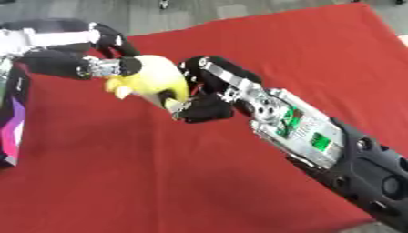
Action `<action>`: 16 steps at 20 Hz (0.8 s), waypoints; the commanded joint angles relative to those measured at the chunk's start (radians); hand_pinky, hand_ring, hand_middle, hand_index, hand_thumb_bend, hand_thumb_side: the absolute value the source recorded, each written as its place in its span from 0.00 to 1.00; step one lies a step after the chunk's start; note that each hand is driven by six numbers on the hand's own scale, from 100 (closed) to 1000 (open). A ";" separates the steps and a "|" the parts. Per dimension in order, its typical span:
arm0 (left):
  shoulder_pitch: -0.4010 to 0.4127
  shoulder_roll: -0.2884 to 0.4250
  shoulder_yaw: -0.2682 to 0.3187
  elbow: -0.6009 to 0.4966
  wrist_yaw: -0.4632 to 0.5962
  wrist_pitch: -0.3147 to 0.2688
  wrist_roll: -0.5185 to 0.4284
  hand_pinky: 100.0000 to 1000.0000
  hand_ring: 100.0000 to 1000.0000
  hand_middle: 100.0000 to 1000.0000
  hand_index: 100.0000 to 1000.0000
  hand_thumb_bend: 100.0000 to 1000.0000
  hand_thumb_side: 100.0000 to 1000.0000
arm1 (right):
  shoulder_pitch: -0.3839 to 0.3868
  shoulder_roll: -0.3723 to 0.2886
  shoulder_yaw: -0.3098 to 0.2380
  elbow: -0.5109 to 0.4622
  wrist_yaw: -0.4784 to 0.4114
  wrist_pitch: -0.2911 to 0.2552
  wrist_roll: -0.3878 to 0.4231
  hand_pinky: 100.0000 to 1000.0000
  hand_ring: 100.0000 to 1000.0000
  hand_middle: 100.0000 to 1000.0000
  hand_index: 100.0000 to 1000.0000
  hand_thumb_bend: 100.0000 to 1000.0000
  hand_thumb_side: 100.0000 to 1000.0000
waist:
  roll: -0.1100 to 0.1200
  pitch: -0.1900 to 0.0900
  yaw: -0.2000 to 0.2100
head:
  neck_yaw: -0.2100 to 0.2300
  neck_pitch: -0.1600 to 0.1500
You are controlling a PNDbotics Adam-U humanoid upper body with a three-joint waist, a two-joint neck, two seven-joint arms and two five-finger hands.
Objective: Pick up the objects with one hand, pass them to the other hand, and then place them into the box on the other side of the table.
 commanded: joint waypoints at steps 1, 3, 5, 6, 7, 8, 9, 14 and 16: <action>-0.024 0.005 0.008 0.005 0.007 -0.014 0.002 0.87 0.89 0.78 0.85 0.32 1.00 | -0.018 -0.005 -0.008 -0.014 0.009 -0.003 0.004 0.42 0.51 0.27 0.45 0.00 0.11 | 0.007 -0.023 0.003 | -0.002 -0.008; -0.026 0.002 0.006 0.013 0.007 -0.018 0.001 0.87 0.89 0.78 0.85 0.32 1.00 | -0.018 -0.005 -0.009 -0.014 0.011 0.000 0.002 0.42 0.51 0.27 0.45 0.00 0.10 | 0.008 -0.022 0.004 | -0.003 -0.008; -0.028 -0.002 0.003 0.020 0.002 -0.021 -0.005 0.87 0.89 0.78 0.85 0.33 1.00 | -0.018 -0.004 -0.008 -0.014 0.011 0.003 0.000 0.42 0.50 0.27 0.45 0.00 0.11 | 0.007 -0.022 0.005 | -0.002 -0.007; -0.030 -0.004 0.001 0.023 -0.003 -0.024 -0.009 0.87 0.89 0.78 0.85 0.33 1.00 | -0.018 -0.004 -0.008 -0.014 0.011 0.005 -0.001 0.42 0.50 0.27 0.45 0.00 0.11 | 0.007 -0.022 0.006 | -0.002 -0.007; -0.031 -0.006 -0.001 0.025 -0.008 -0.026 -0.014 0.87 0.90 0.78 0.85 0.33 1.00 | -0.019 -0.003 -0.008 -0.014 0.011 0.007 -0.002 0.42 0.50 0.27 0.45 0.00 0.11 | 0.007 -0.022 0.006 | -0.002 -0.007; -0.033 -0.008 -0.002 0.027 -0.014 -0.029 -0.019 0.87 0.90 0.78 0.85 0.34 1.00 | -0.019 -0.003 -0.008 -0.014 0.011 0.009 -0.003 0.42 0.50 0.27 0.45 0.00 0.11 | 0.007 -0.022 0.007 | -0.002 -0.007; -0.034 -0.009 -0.002 0.029 -0.020 -0.031 -0.024 0.87 0.90 0.79 0.85 0.34 1.00 | -0.020 -0.003 -0.008 -0.014 0.011 0.013 -0.005 0.42 0.50 0.27 0.45 0.00 0.11 | 0.007 -0.022 0.007 | -0.002 -0.008; -0.038 -0.018 -0.005 0.041 -0.047 -0.044 -0.060 0.87 0.90 0.79 0.85 0.35 0.98 | -0.023 -0.001 -0.008 -0.014 0.010 0.020 -0.011 0.42 0.50 0.27 0.45 0.00 0.11 | 0.007 -0.023 0.008 | -0.002 -0.009; -0.039 -0.023 -0.005 0.049 -0.058 -0.046 -0.075 0.87 0.90 0.79 0.85 0.34 0.97 | -0.023 0.000 -0.007 -0.014 0.010 0.019 -0.010 0.42 0.50 0.27 0.45 0.00 0.11 | 0.007 -0.023 0.007 | -0.001 -0.010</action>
